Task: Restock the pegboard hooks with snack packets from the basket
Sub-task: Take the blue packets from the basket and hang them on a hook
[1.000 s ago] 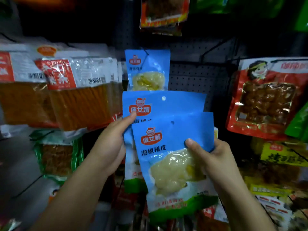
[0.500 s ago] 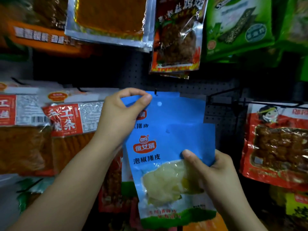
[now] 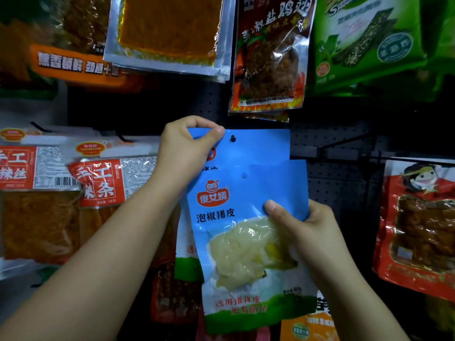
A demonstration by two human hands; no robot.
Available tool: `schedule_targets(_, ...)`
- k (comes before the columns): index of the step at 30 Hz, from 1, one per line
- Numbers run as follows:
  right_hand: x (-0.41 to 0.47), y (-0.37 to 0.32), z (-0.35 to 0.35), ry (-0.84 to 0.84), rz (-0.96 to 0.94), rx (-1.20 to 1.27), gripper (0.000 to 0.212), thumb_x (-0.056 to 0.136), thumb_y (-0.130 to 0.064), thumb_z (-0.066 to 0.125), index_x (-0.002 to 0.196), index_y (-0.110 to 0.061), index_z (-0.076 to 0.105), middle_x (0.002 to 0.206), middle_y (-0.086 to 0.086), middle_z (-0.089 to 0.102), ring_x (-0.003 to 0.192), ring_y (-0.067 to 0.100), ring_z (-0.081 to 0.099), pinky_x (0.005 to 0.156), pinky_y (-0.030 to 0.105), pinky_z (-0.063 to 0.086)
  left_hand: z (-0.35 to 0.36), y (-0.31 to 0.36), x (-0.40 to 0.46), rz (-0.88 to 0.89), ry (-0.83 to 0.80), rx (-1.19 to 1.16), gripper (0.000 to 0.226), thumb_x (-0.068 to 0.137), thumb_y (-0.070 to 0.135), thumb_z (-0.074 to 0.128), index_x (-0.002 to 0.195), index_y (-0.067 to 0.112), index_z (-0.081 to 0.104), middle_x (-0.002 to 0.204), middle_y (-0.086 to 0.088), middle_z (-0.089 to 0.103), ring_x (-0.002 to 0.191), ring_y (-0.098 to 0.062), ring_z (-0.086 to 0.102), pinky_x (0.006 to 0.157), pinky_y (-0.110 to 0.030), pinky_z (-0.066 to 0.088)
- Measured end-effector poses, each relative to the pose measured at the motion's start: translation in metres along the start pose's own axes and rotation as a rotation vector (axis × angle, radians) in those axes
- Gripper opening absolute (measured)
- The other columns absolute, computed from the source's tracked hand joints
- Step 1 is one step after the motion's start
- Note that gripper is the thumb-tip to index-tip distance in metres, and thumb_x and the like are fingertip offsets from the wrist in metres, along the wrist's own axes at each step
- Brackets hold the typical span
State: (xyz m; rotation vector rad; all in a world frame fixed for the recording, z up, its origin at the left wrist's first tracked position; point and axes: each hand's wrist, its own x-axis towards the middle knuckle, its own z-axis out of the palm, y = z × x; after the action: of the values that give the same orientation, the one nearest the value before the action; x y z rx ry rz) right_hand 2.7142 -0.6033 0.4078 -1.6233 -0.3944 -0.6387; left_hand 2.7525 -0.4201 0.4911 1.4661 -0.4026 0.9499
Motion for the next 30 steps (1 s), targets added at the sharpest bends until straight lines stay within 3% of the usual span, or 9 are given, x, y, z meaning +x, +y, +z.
schedule_targets(3,0.003,0.006,0.001,0.001,0.034,0.040,0.020,0.083,-0.027,0.071,0.064,-0.035,0.071,0.046,-0.009,0.059,0.038,0.004,0.051,0.045,0.020,0.039,0.003,-0.004,0.001,-0.016,-0.012,0.001,0.014,0.081,0.024,0.072,0.069,0.023,0.066,0.057,-0.003,0.064,0.046,-0.010,0.058,0.045,-0.024,0.050)
schedule_targets(7,0.008,0.012,0.000,-0.004,0.035,0.057,0.019,0.084,-0.029,0.070,0.065,-0.034,0.070,0.045,-0.009,0.058,0.038,0.005,0.051,0.042,0.018,0.038,0.003,-0.005,0.004,-0.018,-0.014,-0.004,0.012,0.082,0.021,0.072,0.071,0.019,0.066,0.047,0.008,0.062,0.041,-0.002,0.058,0.040,-0.014,0.044)
schedule_targets(10,0.011,0.019,0.002,0.005,0.056,0.058,0.019,0.083,-0.029,0.071,0.064,-0.031,0.070,0.046,-0.008,0.059,0.038,0.005,0.051,0.040,0.017,0.037,0.002,-0.010,0.005,0.014,-0.010,0.052,0.012,0.081,0.024,0.072,0.071,0.022,0.067,0.056,0.000,0.068,0.049,-0.012,0.064,0.043,-0.024,0.051)
schedule_targets(12,0.013,0.024,0.005,0.010,0.078,0.050,0.020,0.083,-0.029,0.071,0.063,-0.029,0.070,0.047,-0.007,0.059,0.038,0.006,0.051,0.041,0.016,0.037,0.002,-0.015,0.006,0.033,-0.014,0.107,0.012,0.081,0.026,0.073,0.070,0.025,0.067,0.067,-0.007,0.070,0.058,-0.020,0.067,0.053,-0.033,0.056)
schedule_targets(20,0.040,0.041,0.007,0.052,0.155,0.029,0.016,0.085,-0.028,0.069,0.075,-0.017,0.066,0.047,-0.010,0.061,0.040,0.005,0.053,0.044,0.019,0.039,0.012,-0.040,0.026,0.024,-0.069,0.085,0.013,0.078,0.018,0.075,0.076,0.027,0.066,0.076,0.007,0.067,0.059,0.000,0.067,0.049,-0.016,0.052)
schedule_targets(30,0.085,0.068,0.016,0.110,0.210,0.043,0.011,0.086,-0.027,0.068,0.079,-0.019,0.066,0.050,-0.009,0.063,0.047,0.011,0.058,0.048,0.025,0.046,0.045,-0.077,0.061,-0.015,-0.041,0.199,0.021,0.080,0.017,0.075,0.070,0.031,0.061,0.082,0.007,0.065,0.069,-0.006,0.064,0.054,-0.021,0.054)
